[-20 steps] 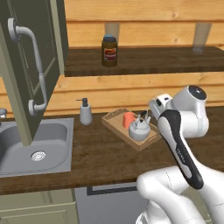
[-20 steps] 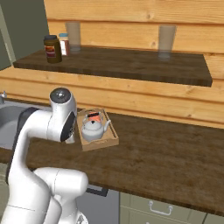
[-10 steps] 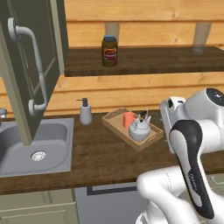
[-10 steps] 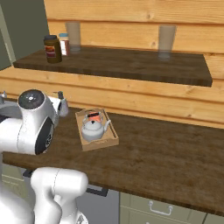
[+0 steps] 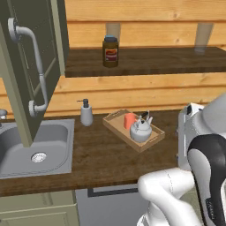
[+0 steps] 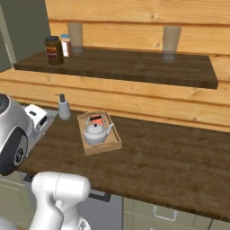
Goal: Pick the kettle from the counter and place it on the tray. Then pick the mug from the cabinet and place it on the tray. Then close the cabinet doors.
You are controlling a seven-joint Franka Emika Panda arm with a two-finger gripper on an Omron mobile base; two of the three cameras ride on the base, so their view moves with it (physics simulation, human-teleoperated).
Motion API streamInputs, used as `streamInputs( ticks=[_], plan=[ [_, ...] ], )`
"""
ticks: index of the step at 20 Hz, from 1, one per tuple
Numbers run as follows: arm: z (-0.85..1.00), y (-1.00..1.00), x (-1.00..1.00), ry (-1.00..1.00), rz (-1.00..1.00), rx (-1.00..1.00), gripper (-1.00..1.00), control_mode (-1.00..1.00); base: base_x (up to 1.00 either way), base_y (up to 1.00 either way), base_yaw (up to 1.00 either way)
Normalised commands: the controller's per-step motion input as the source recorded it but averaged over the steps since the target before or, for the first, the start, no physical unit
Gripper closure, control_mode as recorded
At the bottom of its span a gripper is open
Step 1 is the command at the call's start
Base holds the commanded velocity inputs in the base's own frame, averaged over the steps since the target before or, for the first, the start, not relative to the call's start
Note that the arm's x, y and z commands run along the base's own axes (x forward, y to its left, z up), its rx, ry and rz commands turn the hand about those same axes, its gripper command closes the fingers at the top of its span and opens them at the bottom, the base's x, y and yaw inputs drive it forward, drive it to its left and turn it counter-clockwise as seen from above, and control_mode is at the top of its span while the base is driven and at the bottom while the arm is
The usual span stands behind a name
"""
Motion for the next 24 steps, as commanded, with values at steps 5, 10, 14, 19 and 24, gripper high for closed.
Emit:
streamInputs(
  ticks=[5, 10, 14, 19, 24],
  plan=[
    [-0.08, 0.00, -0.38, -0.03, -0.03, 0.00, -1.00, 1.00, -0.60, 0.11, -0.04],
    [0.00, 0.00, 0.00, 0.00, 0.00, 0.00, -1.00, 1.00, -0.99, 0.54, -0.09],
    [0.00, 0.00, 0.00, 0.00, 0.00, 0.00, -1.00, 1.00, -0.75, 0.89, -0.05],
    [0.00, 0.00, 0.00, 0.00, 0.00, 0.00, -1.00, 1.00, -0.32, 1.00, 0.00],
    [0.00, 0.00, 0.00, 0.00, 0.00, 0.00, -1.00, 1.00, 0.03, 1.00, 0.00]
  ],
)
